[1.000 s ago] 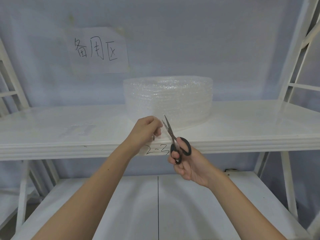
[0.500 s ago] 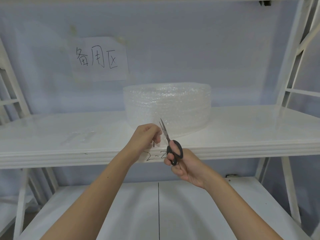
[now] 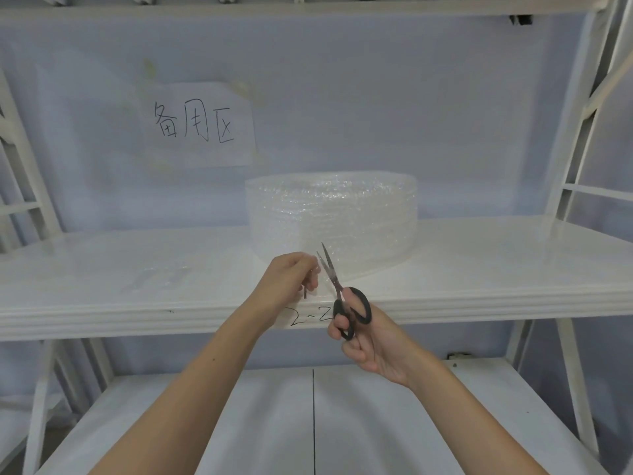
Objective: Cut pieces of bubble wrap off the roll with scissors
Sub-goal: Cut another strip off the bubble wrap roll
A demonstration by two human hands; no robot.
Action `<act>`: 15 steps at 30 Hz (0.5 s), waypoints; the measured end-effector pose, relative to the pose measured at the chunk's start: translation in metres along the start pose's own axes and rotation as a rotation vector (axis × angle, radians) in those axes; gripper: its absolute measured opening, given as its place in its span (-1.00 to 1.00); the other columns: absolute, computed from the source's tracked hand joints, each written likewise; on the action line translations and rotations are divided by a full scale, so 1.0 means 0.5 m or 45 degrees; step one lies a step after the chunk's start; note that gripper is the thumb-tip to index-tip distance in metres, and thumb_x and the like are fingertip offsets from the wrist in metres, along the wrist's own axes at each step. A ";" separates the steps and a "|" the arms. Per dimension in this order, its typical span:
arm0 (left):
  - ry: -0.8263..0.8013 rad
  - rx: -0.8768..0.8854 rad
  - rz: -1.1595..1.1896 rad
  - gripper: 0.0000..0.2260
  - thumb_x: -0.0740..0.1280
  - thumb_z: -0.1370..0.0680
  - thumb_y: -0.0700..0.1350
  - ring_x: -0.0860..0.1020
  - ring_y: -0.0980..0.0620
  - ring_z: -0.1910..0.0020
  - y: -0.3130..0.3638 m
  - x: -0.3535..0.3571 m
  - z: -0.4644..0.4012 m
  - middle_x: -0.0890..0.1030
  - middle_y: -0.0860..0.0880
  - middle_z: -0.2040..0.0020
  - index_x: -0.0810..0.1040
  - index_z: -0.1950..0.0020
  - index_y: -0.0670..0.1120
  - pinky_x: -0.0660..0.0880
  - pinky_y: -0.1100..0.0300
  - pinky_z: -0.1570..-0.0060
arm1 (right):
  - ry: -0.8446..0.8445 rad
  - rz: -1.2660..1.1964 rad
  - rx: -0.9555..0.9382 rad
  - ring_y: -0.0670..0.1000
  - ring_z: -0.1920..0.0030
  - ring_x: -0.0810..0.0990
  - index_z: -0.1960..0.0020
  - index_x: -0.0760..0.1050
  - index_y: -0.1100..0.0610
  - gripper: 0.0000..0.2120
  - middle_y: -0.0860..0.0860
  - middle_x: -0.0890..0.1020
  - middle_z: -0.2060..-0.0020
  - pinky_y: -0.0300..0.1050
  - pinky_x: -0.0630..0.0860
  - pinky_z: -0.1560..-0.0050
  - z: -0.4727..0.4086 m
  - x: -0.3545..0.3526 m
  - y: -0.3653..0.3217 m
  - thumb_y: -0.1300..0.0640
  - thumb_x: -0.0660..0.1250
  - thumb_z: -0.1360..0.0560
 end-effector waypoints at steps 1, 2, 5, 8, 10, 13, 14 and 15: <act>-0.007 0.001 -0.008 -0.81 0.23 -0.56 -0.17 0.41 0.17 0.52 0.000 0.000 0.000 0.53 0.01 0.44 0.51 0.24 -0.13 0.31 0.26 0.37 | -0.005 -0.006 0.005 -0.09 0.61 0.29 0.26 0.34 0.06 -0.53 -0.05 0.49 0.33 -0.30 0.12 0.68 0.001 0.001 0.000 -0.37 0.25 -0.33; -0.016 0.002 -0.012 -0.81 0.23 -0.56 -0.17 0.40 0.16 0.51 -0.001 0.000 0.000 0.52 0.00 0.44 0.51 0.25 -0.12 0.30 0.26 0.37 | -0.003 -0.004 0.008 -0.09 0.62 0.29 0.26 0.34 0.06 -0.53 -0.05 0.49 0.33 -0.31 0.13 0.68 0.001 0.001 -0.001 -0.37 0.25 -0.34; -0.056 0.010 -0.025 -0.78 0.25 -0.55 -0.17 0.40 0.13 0.47 -0.001 0.000 0.001 0.51 -0.01 0.43 0.50 0.29 -0.09 0.31 0.29 0.38 | 0.014 0.024 0.008 -0.08 0.62 0.29 0.27 0.34 0.06 -0.51 -0.05 0.51 0.32 -0.30 0.12 0.67 -0.005 0.003 -0.012 -0.39 0.25 -0.32; -0.077 0.017 -0.025 -0.77 0.25 -0.57 -0.17 0.40 0.14 0.49 0.001 -0.001 0.003 0.50 -0.01 0.42 0.49 0.29 -0.09 0.30 0.32 0.40 | 0.017 0.063 0.020 -0.09 0.62 0.30 0.28 0.36 0.05 -0.50 -0.04 0.53 0.30 -0.29 0.11 0.64 -0.010 0.007 -0.021 -0.42 0.24 -0.30; -0.076 0.015 -0.020 -0.79 0.25 -0.57 -0.16 0.40 0.14 0.49 0.001 -0.002 0.002 0.50 -0.01 0.43 0.49 0.28 -0.10 0.31 0.33 0.40 | 0.018 0.060 0.016 -0.10 0.62 0.28 0.29 0.36 0.04 -0.51 -0.05 0.53 0.31 -0.29 0.10 0.63 -0.012 0.006 -0.022 -0.41 0.26 -0.30; -0.082 -0.001 0.002 -0.77 0.26 -0.58 -0.13 0.40 0.14 0.49 -0.001 -0.001 0.000 0.50 0.00 0.44 0.50 0.29 -0.08 0.30 0.34 0.42 | 0.018 0.052 -0.034 -0.12 0.62 0.26 0.29 0.36 0.04 -0.52 -0.06 0.51 0.33 -0.31 0.10 0.65 -0.016 0.002 -0.021 -0.39 0.30 -0.29; -0.084 -0.006 0.010 -0.76 0.26 -0.58 -0.12 0.39 0.15 0.51 -0.001 -0.001 -0.001 0.50 0.00 0.44 0.50 0.29 -0.08 0.28 0.33 0.43 | 0.024 0.054 -0.051 -0.13 0.63 0.26 0.27 0.35 0.05 -0.51 -0.06 0.51 0.34 -0.31 0.10 0.65 -0.016 0.001 -0.021 -0.39 0.32 -0.27; -0.087 -0.010 0.020 -0.75 0.26 -0.59 -0.10 0.38 0.15 0.52 -0.001 0.000 -0.002 0.51 -0.01 0.44 0.51 0.28 -0.09 0.26 0.30 0.43 | 0.032 0.056 -0.066 -0.13 0.63 0.25 0.26 0.35 0.05 -0.50 -0.06 0.51 0.35 -0.31 0.10 0.65 -0.017 0.000 -0.020 -0.38 0.32 -0.26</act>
Point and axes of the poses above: each hand's wrist, its own z-axis away from the middle knuckle, its own x-axis out of the palm, y = z × x, the point moved 5 cm from there along -z, towards the middle knuckle
